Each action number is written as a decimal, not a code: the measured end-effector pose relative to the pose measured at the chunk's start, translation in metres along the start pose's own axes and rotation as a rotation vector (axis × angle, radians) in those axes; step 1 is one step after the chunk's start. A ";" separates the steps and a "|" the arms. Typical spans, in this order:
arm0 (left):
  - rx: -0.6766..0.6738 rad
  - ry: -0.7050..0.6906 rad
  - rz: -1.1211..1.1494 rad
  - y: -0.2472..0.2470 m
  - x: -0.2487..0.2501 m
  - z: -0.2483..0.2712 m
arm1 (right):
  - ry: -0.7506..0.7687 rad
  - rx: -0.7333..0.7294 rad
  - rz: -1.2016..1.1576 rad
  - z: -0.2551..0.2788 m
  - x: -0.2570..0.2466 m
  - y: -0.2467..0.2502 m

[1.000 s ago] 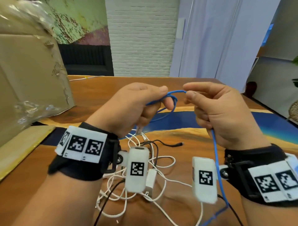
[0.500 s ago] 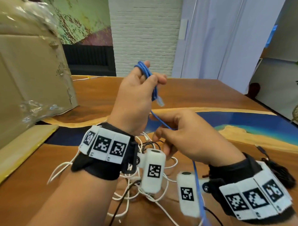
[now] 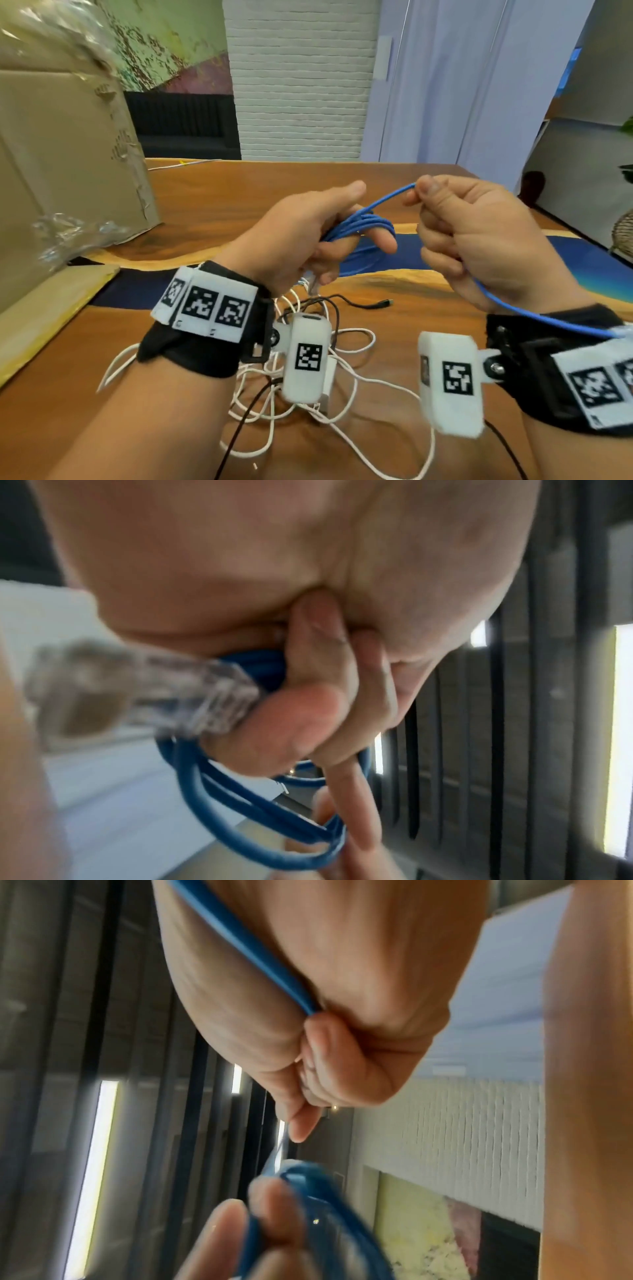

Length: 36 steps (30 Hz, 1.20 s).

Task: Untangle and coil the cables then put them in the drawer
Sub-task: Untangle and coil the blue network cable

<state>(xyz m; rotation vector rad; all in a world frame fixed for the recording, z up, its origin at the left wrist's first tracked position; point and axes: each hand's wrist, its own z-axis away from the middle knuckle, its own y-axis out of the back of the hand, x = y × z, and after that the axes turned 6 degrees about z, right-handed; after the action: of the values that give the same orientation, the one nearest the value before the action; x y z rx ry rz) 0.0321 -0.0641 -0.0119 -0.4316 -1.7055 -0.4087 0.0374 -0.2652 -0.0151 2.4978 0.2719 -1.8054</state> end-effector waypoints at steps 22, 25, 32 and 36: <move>0.170 -0.120 0.819 0.014 0.004 -0.003 | 0.111 -0.332 0.734 -0.004 0.024 -0.013; 0.231 -0.173 0.821 0.021 0.008 -0.002 | 0.102 -0.211 0.560 -0.005 0.023 -0.011; 0.303 -0.264 0.932 0.031 0.014 0.004 | 0.040 -0.230 0.303 0.000 0.025 -0.033; 0.358 -0.361 0.959 0.033 0.014 0.003 | 0.084 -0.302 0.166 0.007 0.022 -0.044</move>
<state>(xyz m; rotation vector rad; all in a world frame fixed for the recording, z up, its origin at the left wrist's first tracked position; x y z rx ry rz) 0.0441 -0.0332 0.0029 -1.0183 -1.6478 0.6944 0.0296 -0.2205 -0.0351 2.3126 0.3047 -1.4777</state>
